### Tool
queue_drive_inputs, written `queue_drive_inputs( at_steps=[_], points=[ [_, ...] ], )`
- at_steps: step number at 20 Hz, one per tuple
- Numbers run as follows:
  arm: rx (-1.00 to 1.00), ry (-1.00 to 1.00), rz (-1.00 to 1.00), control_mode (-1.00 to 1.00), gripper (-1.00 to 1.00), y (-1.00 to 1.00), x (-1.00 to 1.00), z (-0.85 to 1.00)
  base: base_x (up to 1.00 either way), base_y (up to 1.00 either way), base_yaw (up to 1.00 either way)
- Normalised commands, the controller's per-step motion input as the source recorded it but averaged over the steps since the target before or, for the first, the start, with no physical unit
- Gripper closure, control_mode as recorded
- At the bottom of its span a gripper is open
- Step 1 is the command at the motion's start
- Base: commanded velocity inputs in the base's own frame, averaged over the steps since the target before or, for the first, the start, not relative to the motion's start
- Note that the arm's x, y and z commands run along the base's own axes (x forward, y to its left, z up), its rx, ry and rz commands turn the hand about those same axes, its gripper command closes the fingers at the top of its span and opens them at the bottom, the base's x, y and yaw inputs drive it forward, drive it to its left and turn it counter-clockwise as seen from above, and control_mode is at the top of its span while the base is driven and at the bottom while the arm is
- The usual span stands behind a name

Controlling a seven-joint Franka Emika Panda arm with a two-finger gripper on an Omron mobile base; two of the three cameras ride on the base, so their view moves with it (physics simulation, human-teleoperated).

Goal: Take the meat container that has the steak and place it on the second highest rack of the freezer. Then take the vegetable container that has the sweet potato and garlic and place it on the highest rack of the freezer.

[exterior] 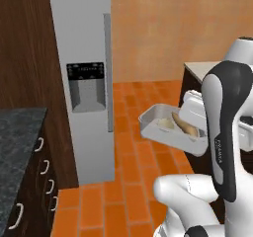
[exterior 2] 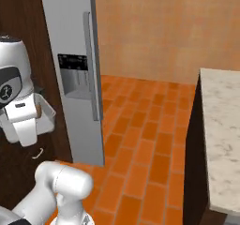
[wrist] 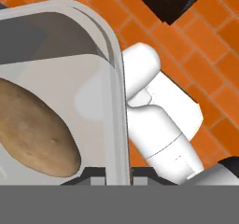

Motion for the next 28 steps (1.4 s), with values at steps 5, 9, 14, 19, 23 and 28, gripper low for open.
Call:
queue_drive_inputs(
  at_steps=[5,9,14,19,23,28],
  points=[
    [0.00,0.00,0.00,1.00,1.00,0.00,0.00,0.00,1.00,-0.93,0.19],
    [0.00,0.00,0.00,1.00,1.00,0.00,0.00,0.00,1.00,-0.67,0.12],
    [0.00,0.00,0.00,1.00,1.00,0.00,0.00,0.00,1.00,-0.30,0.01],
    [0.00,0.00,0.00,1.00,1.00,0.00,0.00,0.00,1.00,-0.19,0.00],
    [0.00,0.00,0.00,1.00,1.00,0.00,0.00,0.00,1.00,-0.23,0.00],
    [0.00,0.00,0.00,1.00,1.00,0.00,0.00,0.00,1.00,-0.19,0.07]
  ],
)
